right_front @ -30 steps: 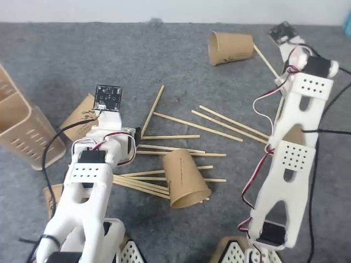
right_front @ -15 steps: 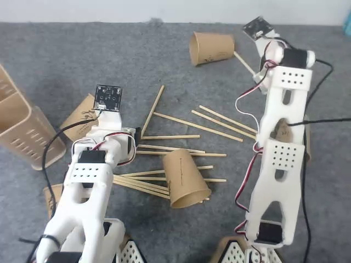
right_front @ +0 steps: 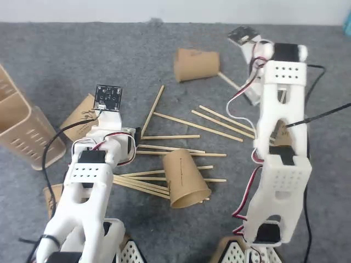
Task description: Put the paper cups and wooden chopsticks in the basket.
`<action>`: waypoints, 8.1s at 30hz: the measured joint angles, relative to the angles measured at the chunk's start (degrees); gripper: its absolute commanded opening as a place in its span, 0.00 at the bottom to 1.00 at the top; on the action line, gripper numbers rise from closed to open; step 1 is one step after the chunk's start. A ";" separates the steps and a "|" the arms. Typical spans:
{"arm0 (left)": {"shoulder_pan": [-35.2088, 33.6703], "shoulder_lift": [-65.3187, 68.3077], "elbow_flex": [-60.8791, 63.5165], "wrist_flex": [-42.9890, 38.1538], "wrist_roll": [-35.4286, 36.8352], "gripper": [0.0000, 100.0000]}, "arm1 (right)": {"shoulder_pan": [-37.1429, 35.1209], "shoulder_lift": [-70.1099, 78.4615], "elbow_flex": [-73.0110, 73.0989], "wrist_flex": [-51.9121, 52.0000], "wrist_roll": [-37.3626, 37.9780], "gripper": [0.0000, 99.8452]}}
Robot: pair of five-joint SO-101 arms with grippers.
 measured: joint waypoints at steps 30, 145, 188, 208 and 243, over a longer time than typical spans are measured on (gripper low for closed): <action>0.00 0.00 0.00 0.00 0.00 0.21 | -5.19 -83.25 67.43 -3.25 -3.78 0.01; 0.00 0.00 0.00 0.00 0.00 0.21 | -1.23 -65.76 69.71 -25.05 -36.92 0.11; 0.00 0.00 0.00 0.00 0.00 0.21 | 15.47 -19.16 42.37 -36.57 -43.08 0.11; 0.00 0.00 0.00 0.00 0.00 0.21 | 13.89 16.18 14.07 -38.95 -43.60 0.01; 0.00 0.00 0.00 0.00 0.00 0.21 | 7.82 -27.60 54.24 -12.31 -1.58 0.01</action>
